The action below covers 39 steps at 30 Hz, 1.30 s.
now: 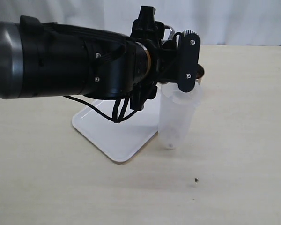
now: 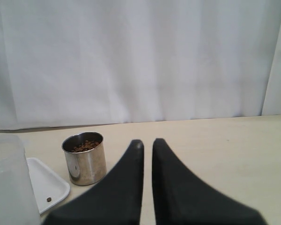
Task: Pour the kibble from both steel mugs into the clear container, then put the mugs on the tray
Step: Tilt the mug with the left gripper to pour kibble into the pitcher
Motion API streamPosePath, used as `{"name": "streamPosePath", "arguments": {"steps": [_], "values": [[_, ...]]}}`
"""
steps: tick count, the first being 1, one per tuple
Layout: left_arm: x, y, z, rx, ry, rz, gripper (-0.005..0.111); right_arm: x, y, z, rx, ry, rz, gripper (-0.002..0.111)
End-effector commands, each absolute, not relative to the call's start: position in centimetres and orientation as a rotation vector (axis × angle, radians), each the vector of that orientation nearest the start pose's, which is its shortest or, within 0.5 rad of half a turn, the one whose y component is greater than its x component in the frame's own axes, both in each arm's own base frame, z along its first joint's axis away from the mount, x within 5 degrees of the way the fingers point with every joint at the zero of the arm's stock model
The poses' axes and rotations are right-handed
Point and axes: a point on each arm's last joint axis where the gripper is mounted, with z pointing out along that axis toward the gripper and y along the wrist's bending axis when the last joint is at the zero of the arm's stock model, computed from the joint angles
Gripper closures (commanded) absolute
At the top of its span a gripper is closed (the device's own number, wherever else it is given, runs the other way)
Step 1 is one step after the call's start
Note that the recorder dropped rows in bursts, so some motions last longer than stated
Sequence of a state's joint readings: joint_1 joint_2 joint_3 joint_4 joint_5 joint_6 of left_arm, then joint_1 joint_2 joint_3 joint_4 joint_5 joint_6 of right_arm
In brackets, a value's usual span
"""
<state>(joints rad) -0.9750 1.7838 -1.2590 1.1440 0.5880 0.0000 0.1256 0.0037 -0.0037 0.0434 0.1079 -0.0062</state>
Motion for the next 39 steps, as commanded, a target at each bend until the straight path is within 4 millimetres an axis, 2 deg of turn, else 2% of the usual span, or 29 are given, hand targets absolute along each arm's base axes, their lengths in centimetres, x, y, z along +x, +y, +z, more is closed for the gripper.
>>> {"name": "streamPosePath", "arguments": {"steps": [1, 32, 39], "values": [[25.9, -30.1, 26.2, 1.742, 1.367, 0.666, 0.107, 5.6, 0.7, 20.3, -0.068, 1.592, 0.128, 0.103], [26.0, -30.3, 26.4, 1.756, 1.298, 0.682, 0.107, 5.6, 0.7, 20.3, -0.068, 1.592, 0.128, 0.103], [24.7, -31.4, 26.6, 1.784, 1.229, 0.699, 0.107, 5.6, 0.7, 20.3, -0.068, 1.592, 0.128, 0.103]]}}
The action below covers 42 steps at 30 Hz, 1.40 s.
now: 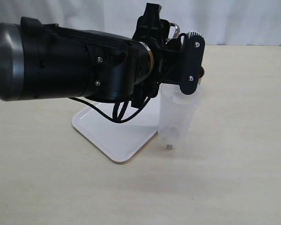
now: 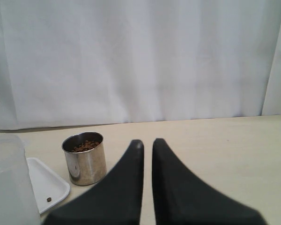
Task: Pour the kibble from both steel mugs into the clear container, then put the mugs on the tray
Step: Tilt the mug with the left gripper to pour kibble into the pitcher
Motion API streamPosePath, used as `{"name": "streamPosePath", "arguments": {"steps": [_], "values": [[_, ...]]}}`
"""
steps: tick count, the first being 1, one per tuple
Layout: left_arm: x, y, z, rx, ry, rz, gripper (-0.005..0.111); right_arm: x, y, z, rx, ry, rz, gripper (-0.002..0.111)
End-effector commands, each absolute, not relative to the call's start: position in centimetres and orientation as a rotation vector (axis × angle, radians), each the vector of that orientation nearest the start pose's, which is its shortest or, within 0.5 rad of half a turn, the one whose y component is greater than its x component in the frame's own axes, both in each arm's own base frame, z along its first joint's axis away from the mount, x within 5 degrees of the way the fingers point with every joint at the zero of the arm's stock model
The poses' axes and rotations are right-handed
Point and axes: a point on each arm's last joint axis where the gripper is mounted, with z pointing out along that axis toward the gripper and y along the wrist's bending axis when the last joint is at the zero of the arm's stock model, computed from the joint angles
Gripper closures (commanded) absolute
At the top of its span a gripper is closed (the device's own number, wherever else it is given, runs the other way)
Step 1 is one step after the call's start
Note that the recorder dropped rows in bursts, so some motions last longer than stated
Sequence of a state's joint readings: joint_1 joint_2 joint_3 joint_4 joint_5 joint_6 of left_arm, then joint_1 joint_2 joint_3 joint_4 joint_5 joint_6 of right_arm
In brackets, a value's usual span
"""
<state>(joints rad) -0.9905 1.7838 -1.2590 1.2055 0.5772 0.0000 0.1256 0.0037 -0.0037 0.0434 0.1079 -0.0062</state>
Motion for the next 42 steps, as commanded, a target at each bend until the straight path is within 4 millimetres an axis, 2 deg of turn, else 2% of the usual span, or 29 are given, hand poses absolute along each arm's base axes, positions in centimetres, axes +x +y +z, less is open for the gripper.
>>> {"name": "streamPosePath", "arguments": {"steps": [1, 28, 42], "values": [[24.74, -31.31, 26.61, 1.785, 1.223, 0.719, 0.107, 5.60, 0.72, 20.33, -0.068, 1.592, 0.128, 0.103], [24.95, -31.17, 26.87, 1.766, 1.206, 0.767, 0.107, 5.60, 0.72, 20.33, -0.068, 1.592, 0.128, 0.103], [25.23, -31.55, 26.88, 1.794, 1.088, 0.843, 0.107, 5.60, 0.72, 20.33, -0.068, 1.592, 0.128, 0.103]]}}
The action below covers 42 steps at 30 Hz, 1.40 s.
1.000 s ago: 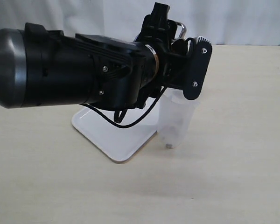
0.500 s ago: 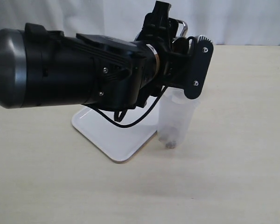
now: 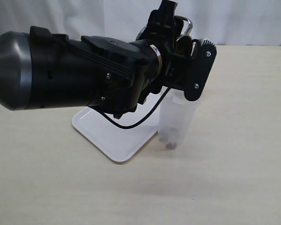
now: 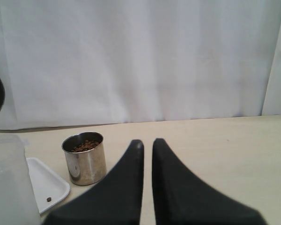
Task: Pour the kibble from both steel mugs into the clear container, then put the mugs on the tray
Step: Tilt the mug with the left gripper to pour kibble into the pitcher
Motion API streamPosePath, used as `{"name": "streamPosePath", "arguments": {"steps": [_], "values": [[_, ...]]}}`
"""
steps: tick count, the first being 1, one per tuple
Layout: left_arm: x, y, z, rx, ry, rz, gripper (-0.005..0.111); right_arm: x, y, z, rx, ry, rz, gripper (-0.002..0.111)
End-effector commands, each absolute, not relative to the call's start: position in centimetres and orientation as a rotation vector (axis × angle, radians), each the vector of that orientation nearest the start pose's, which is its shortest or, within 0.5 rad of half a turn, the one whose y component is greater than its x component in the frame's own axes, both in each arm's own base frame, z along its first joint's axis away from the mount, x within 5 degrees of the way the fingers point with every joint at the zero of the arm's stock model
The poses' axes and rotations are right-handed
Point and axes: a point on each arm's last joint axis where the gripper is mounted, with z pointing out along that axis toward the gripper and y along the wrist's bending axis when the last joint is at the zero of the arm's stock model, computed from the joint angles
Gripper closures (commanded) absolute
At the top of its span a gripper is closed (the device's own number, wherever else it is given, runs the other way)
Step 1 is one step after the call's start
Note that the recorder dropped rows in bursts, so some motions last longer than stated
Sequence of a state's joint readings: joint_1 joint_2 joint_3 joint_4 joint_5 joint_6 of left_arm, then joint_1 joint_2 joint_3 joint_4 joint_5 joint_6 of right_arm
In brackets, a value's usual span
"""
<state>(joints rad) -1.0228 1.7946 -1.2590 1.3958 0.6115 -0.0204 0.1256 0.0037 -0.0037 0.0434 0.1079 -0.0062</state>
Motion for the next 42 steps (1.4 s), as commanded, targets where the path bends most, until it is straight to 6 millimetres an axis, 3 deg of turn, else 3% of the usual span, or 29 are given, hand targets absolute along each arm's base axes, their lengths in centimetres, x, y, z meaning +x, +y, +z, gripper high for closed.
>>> {"name": "streamPosePath", "arguments": {"steps": [1, 42], "values": [[25.22, -31.57, 26.88, 1.795, 1.086, 0.840, 0.107, 5.60, 0.72, 20.33, -0.068, 1.592, 0.128, 0.103], [25.27, -31.78, 27.16, 1.827, 0.981, 0.895, 0.107, 5.60, 0.72, 20.33, -0.068, 1.592, 0.128, 0.103]]}}
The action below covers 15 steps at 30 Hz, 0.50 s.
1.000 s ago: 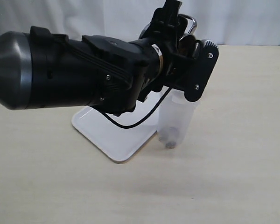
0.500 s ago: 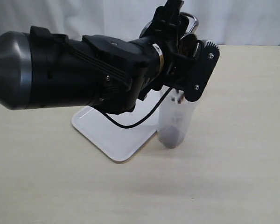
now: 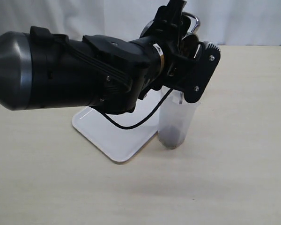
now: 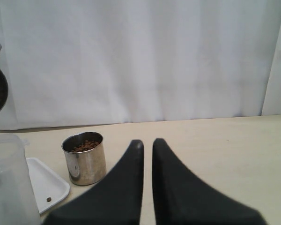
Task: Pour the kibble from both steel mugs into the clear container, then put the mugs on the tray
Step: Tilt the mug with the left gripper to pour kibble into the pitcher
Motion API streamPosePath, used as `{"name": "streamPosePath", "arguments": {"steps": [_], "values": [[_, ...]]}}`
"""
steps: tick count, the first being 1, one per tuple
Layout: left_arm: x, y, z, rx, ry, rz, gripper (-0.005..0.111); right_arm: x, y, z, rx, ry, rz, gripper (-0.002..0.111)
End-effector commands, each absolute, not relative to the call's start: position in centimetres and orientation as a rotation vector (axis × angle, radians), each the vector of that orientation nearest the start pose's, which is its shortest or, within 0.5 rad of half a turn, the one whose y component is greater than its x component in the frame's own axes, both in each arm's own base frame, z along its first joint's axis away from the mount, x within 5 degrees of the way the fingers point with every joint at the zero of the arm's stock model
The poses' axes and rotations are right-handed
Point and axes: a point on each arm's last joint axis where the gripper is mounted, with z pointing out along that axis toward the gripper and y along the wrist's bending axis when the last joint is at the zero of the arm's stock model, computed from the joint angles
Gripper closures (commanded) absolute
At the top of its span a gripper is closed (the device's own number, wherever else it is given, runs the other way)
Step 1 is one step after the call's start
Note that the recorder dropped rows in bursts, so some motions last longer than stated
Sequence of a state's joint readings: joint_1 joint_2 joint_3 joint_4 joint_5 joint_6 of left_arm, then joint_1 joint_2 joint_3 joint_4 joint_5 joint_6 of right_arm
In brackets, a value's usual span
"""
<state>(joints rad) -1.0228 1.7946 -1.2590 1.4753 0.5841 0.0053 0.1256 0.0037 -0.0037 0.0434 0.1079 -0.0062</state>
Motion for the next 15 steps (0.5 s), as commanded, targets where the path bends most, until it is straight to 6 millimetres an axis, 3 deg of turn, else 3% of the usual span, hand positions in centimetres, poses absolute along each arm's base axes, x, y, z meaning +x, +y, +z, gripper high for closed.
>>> {"name": "streamPosePath", "arguments": {"steps": [1, 15], "values": [[25.28, -31.78, 27.17, 1.828, 0.979, 0.896, 0.107, 5.60, 0.72, 20.33, -0.068, 1.592, 0.128, 0.103], [25.28, -31.78, 27.19, 1.844, 0.953, 0.915, 0.107, 5.60, 0.72, 20.33, -0.068, 1.592, 0.128, 0.103]]}}
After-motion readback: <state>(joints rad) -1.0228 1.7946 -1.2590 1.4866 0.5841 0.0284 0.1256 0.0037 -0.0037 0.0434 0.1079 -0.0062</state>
